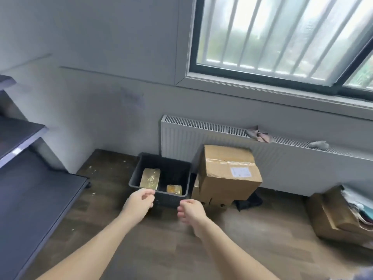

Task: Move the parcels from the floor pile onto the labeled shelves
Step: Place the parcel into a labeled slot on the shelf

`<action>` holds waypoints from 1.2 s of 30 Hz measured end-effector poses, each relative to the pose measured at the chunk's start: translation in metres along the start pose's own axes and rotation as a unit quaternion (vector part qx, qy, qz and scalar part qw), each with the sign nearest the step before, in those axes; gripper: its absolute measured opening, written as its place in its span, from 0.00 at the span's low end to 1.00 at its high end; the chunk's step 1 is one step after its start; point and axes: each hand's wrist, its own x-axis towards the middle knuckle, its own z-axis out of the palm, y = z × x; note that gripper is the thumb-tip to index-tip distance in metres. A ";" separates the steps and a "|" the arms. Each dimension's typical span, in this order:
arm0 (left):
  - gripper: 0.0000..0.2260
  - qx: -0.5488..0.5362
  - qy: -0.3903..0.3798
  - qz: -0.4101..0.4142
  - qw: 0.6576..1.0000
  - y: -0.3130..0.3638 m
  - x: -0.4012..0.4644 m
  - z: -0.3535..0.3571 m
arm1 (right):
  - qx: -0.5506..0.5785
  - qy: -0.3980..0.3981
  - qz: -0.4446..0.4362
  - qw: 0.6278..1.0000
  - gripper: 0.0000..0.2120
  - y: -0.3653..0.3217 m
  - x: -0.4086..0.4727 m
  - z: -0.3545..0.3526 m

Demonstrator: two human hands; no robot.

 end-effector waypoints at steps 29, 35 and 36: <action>0.14 0.108 -0.053 -0.167 0.979 -0.121 0.610 0.143 | -0.362 -0.086 0.082 0.925 0.15 -0.009 0.687 0.017; 0.09 0.121 -0.085 -0.192 0.970 -0.236 0.678 0.192 | -0.500 -0.099 0.044 0.859 0.33 0.095 0.799 0.041; 0.09 0.115 -0.087 -0.198 0.970 -0.250 0.682 0.197 | -0.516 -0.112 0.030 0.849 0.38 0.111 0.811 0.046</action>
